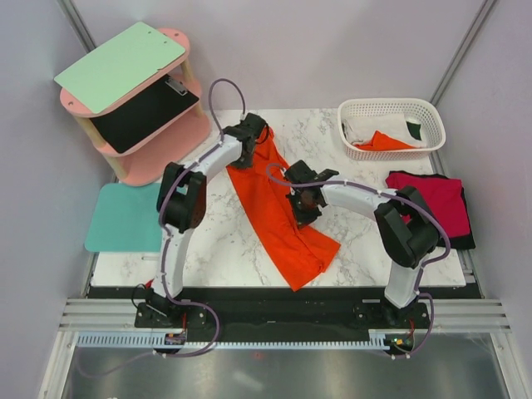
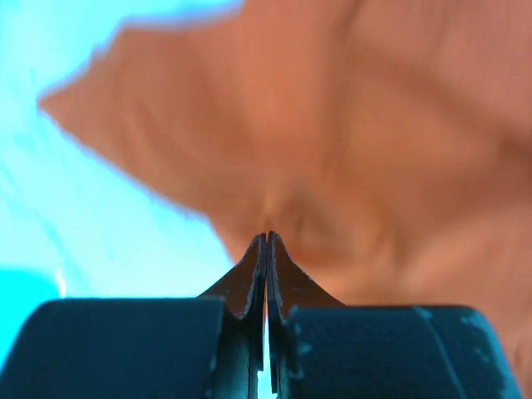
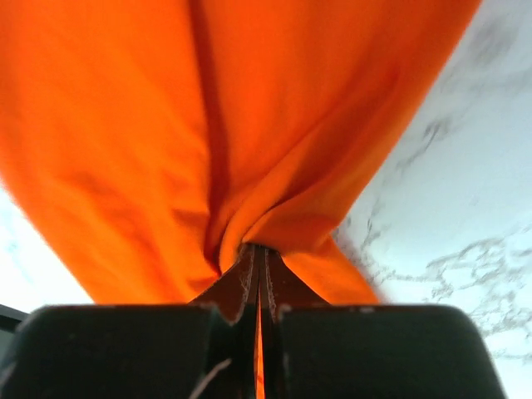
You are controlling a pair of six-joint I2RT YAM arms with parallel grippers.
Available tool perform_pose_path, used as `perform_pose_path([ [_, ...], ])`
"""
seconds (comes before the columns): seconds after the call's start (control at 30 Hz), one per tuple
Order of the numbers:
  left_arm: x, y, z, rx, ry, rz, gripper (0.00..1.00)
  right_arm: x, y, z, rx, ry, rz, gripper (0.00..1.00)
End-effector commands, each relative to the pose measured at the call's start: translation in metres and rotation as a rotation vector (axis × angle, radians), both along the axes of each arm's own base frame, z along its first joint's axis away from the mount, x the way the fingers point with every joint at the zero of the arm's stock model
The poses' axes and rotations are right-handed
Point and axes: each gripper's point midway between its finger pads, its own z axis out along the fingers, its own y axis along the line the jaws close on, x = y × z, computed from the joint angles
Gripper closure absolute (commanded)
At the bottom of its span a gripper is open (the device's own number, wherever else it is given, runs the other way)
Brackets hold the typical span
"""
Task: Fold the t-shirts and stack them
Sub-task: Rotate the tshirt 90 degrees
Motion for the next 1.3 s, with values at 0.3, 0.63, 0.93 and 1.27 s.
perform_pose_path([
  [0.3,-0.111,-0.035,0.089,-0.508,-0.075,-0.076,0.98,0.221,0.072,0.116,0.442,-0.437,-0.122,1.0],
  [0.63,-0.199,-0.107,0.036,-0.67,0.088,-0.174,0.98,0.293,0.099,0.09,0.483,-0.498,-0.088,1.0],
  [0.93,-0.246,-0.174,0.002,-0.663,0.216,-0.262,0.98,0.309,0.087,0.041,0.433,-0.473,-0.118,1.0],
  [1.27,-0.29,-0.154,-0.033,-0.585,0.35,-0.215,0.98,0.324,0.049,0.0,0.354,-0.432,-0.23,1.0],
])
